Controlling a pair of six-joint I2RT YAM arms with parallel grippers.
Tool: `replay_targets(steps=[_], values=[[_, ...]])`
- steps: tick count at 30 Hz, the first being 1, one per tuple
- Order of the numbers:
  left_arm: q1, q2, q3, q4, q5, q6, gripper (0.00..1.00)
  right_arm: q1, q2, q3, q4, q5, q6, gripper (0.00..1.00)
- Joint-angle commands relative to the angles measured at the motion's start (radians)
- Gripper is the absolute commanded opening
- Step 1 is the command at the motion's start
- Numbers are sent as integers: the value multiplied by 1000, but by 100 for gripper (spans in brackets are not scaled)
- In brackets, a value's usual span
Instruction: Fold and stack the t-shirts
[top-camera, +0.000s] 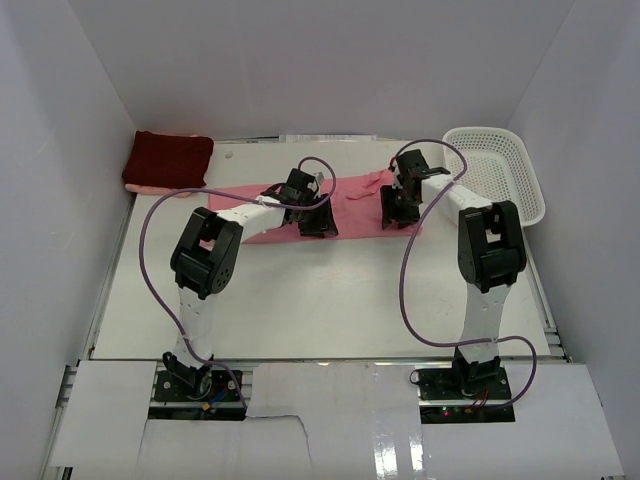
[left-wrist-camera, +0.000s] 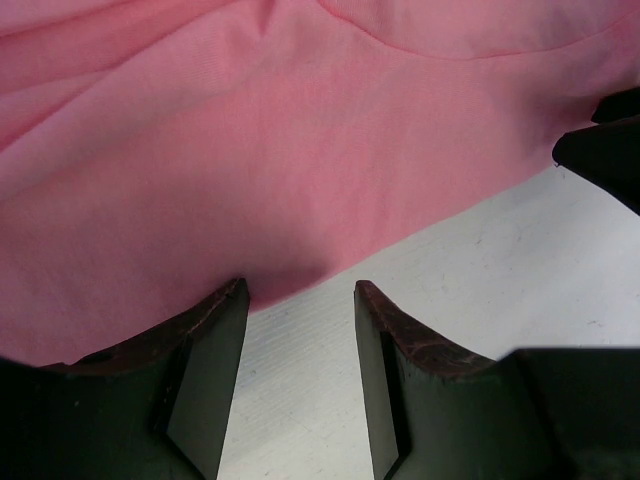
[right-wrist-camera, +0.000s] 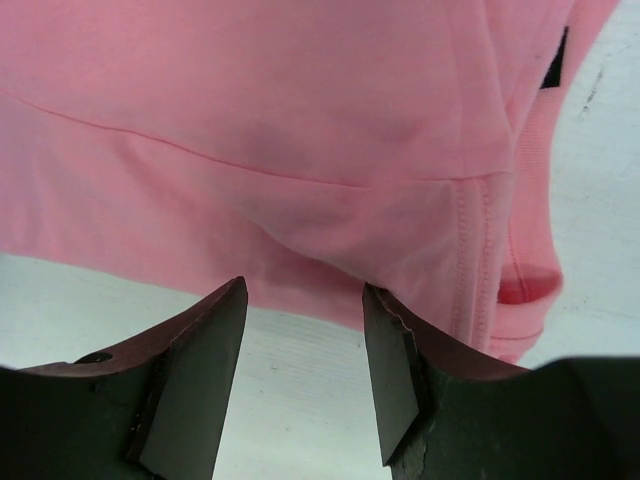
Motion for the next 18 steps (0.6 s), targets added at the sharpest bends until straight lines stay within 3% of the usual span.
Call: replay_targets(steps=[1,11,18], values=[[-4,-12,-35,-63,-81,12,58,8,5,-8,36,71,-16,56],[-62,1,-69,-123,-204,-26,57,40,14,-101,39,199,-10,56],[-107,-1,-116,-155,-196,-61,58,69,-28,-226,18,248,10,56]])
